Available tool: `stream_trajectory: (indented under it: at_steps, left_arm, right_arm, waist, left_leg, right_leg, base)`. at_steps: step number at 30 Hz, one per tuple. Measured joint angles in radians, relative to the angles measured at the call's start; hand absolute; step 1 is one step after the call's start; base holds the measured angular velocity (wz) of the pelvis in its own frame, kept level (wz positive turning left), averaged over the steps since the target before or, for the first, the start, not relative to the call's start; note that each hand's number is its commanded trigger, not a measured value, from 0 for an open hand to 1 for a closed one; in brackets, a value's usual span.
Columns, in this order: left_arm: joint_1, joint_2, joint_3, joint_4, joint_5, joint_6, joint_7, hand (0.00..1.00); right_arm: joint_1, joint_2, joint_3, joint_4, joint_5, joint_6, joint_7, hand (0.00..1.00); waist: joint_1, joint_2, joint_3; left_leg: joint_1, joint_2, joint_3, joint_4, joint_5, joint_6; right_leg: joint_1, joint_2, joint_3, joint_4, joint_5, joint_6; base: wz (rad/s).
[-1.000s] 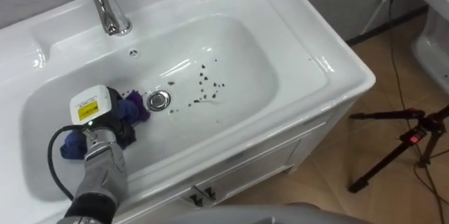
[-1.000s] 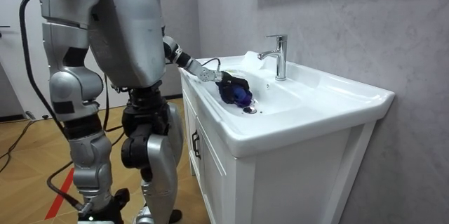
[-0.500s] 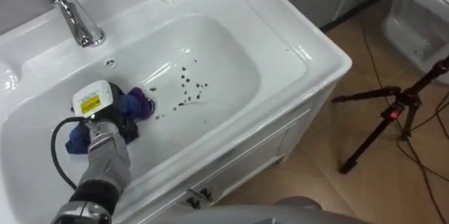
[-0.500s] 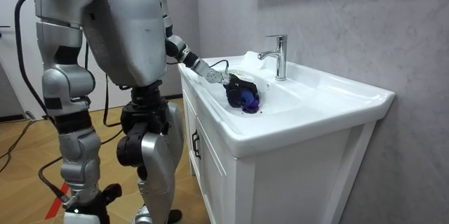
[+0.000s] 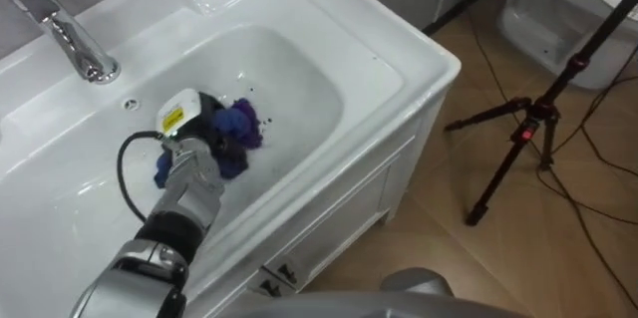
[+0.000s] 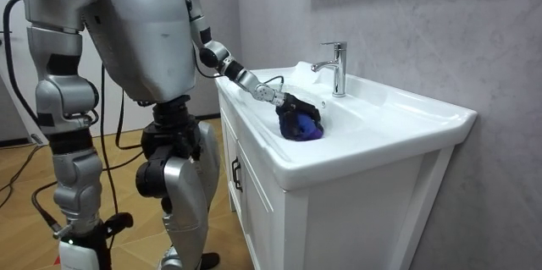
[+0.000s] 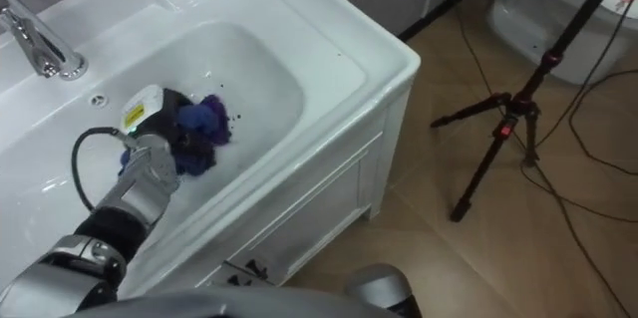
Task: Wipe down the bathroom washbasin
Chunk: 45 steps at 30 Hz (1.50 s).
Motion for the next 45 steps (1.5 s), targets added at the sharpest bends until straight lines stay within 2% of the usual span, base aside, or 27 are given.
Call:
stream_trajectory:
  at_steps: [5,12,15,19,29,35,39,43,45]
  left_arm:
    - [-0.022,0.003,-0.02,-0.002,-0.079,0.0,-0.001,1.0]
    - [-0.024,0.003,-0.051,-0.049,-0.122,0.012,-0.015,1.0]
    - [-0.024,0.003,-0.053,-0.063,-0.161,0.012,-0.018,1.0]
    - [-0.025,0.003,-0.059,-0.071,-0.188,0.012,-0.019,1.0]
    - [-0.024,0.003,-0.101,-0.144,-0.203,0.012,-0.032,1.0]
    - [-0.024,0.005,-0.101,-0.152,-0.109,0.012,-0.062,1.0]
    - [-0.016,0.016,-0.098,-0.168,-0.071,0.014,-0.084,1.0]
    - [0.013,0.03,-0.092,-0.166,-0.071,-0.018,-0.083,1.0]
    - [0.026,0.033,-0.088,-0.144,-0.077,-0.044,-0.076,1.0]
  right_arm:
    - [-0.015,0.004,0.016,0.018,0.001,0.009,0.015,0.0]
    - [-0.033,0.002,0.055,0.001,0.001,0.012,0.016,0.0]
    - [-0.026,0.004,0.058,-0.002,0.003,0.013,0.023,0.0]
    - [-0.025,0.005,0.076,-0.008,0.002,0.031,0.024,0.0]
    - [-0.031,0.005,0.075,-0.007,0.002,0.034,0.013,0.0]
    - [-0.029,0.005,0.075,-0.004,0.002,0.049,0.019,0.0]
    - [-0.026,0.003,0.075,-0.008,0.003,0.057,0.023,0.0]
    - [-0.027,0.001,0.066,-0.011,-0.004,0.056,0.021,0.0]
    - [-0.027,0.003,0.066,-0.011,-0.005,0.056,0.023,0.0]
  waist:
    - [-0.001,0.005,0.0006]
    - [-0.003,0.029,0.0019]
    - [-0.014,0.032,0.0023]
    - [-0.014,0.032,0.0025]
    - [-0.014,0.032,0.0029]
    - [-0.011,0.027,0.0058]
    - [-0.008,0.024,0.0083]
    - [0.007,0.016,0.0103]
    - [0.013,0.002,0.0104]
  left_leg:
    - [-0.002,0.0,0.005,-0.006,-0.004,0.007]
    - [-0.012,-0.002,0.003,-0.005,-0.008,0.013]
    - [-0.018,-0.002,0.001,0.001,-0.008,0.014]
    - [-0.017,-0.002,0.002,0.002,-0.008,0.014]
    - [-0.021,-0.002,0.001,0.0,-0.007,0.016]
    - [-0.019,-0.002,0.001,0.001,-0.006,0.016]
    - [-0.017,-0.001,0.002,-0.009,-0.006,0.016]
    - [-0.002,-0.001,0.015,-0.016,-0.006,0.015]
    - [0.005,-0.002,0.017,-0.016,-0.006,0.015]
  right_leg:
    - [-0.001,0.0,-0.002,-0.006,0.002,0.003]
    - [0.001,-0.004,-0.002,-0.019,0.016,0.01]
    - [0.011,-0.006,0.001,-0.019,0.016,0.01]
    - [0.014,-0.006,0.002,-0.021,0.016,0.011]
    - [0.016,-0.007,-0.005,-0.021,0.016,0.011]
    - [0.017,-0.006,0.002,-0.019,0.016,0.011]
    - [0.015,-0.002,0.013,-0.02,0.016,0.011]
    - [0.018,0.004,0.026,-0.02,0.016,0.011]
    - [0.023,0.003,0.027,-0.021,0.016,0.011]
  base:
    - [0.03]
    - [0.03]
    - [0.12]
    - [0.01]
    - [0.02]
    - [-0.01]
    - [-0.05]
    - [-0.12]
    - [-0.04]
